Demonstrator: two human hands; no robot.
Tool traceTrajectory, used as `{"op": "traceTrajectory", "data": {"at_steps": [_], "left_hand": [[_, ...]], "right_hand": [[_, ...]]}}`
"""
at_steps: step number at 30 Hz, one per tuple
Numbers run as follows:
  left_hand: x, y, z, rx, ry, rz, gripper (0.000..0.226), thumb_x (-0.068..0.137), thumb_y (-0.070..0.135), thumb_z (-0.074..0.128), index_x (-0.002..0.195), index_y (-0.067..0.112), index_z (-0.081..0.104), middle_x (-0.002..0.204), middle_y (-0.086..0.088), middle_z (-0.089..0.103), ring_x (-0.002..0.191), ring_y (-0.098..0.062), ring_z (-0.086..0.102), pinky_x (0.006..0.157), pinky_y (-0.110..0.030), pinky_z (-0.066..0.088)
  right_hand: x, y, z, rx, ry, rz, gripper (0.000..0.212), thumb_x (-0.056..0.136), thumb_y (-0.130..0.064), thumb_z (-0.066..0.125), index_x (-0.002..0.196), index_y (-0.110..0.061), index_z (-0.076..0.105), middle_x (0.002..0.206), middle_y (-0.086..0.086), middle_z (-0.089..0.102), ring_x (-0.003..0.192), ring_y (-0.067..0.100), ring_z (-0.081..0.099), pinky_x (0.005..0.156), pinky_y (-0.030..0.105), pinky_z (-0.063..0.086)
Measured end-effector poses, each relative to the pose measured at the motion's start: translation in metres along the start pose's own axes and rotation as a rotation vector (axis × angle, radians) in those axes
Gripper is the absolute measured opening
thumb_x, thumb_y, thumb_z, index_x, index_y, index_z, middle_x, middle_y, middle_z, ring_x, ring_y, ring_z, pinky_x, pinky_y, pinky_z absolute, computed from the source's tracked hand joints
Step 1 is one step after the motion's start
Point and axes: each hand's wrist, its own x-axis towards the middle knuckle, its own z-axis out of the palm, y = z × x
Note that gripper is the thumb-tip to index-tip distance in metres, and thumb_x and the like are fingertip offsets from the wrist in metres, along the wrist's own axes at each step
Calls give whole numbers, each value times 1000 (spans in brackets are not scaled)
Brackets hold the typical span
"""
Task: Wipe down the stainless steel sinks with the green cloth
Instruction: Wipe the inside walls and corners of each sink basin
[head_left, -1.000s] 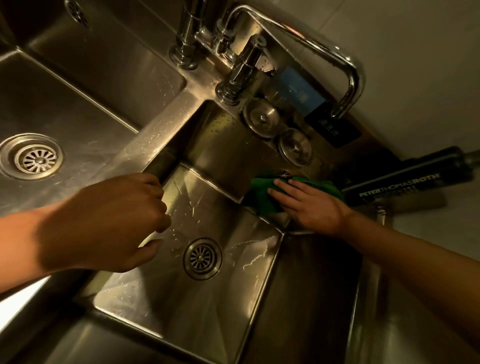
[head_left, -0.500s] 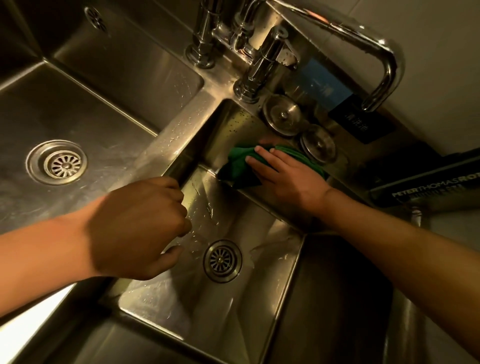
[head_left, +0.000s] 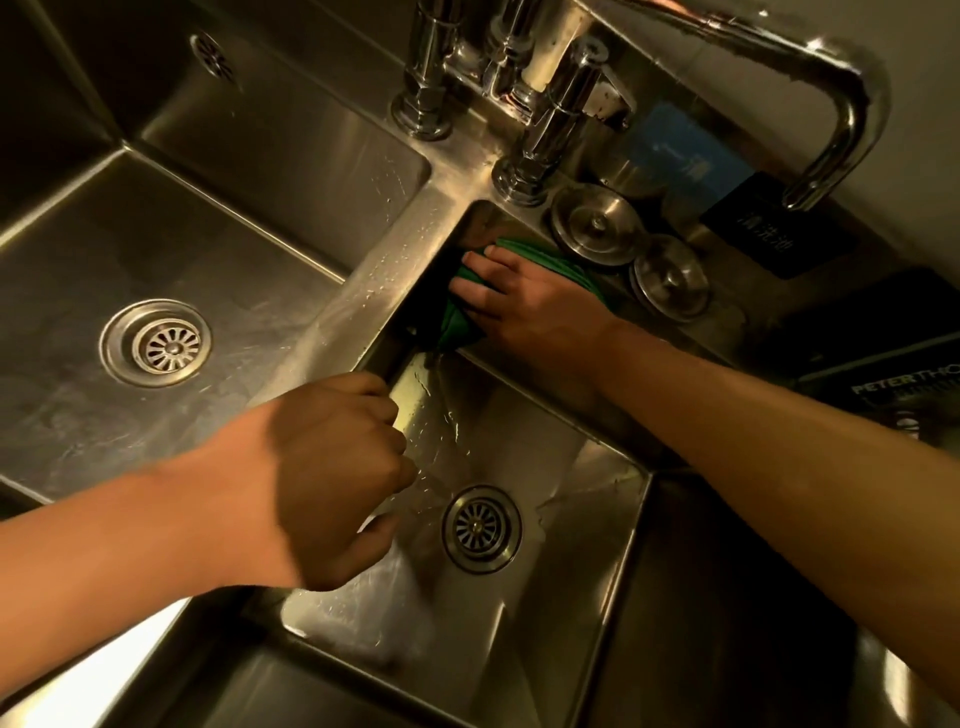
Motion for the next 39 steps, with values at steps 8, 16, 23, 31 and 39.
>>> {"op": "traceTrajectory", "data": {"at_steps": [8,16,23,31,39], "left_hand": [[2,5,-19,-12,2,18,19,60,41,65,57,22,62,54,2,57,58,-27,56,77,-35,53],[5,9,-31,17,-72,-18,20,65,37,68,60,18,66,56,-1,60,61,-29,60,81,-37,56],[3,12,-38,-7,-107,-23,24,69,40,75,62,21,63,59,0,59,63,-27,56,81,-36,54],[1,9,-32,65,-198,-52,31,82,53,53,72,27,66,68,4,60,76,-24,55,93,-39,44],[3,11,-36,97,-225,-32,30,82,51,55,66,27,61,64,5,58,72,-23,55,89,-36,46]], "right_hand": [[15,-26,54,-32,-25,-88,14,86,-22,69,92,-24,81,127,3,68,123,30,61,114,41,41],[-9,-80,84,375,-171,334,44,86,-4,50,127,-2,67,146,20,54,136,45,48,108,53,45],[-2,-192,97,1029,-86,1173,62,104,-13,47,160,-12,22,169,11,12,154,27,18,125,33,19],[20,-313,80,1167,122,1251,103,92,0,58,151,-60,-2,165,-10,22,151,19,25,124,42,25],[-29,-395,61,1032,2,606,59,106,-14,44,159,-27,24,165,-1,30,152,25,29,123,40,26]]}}
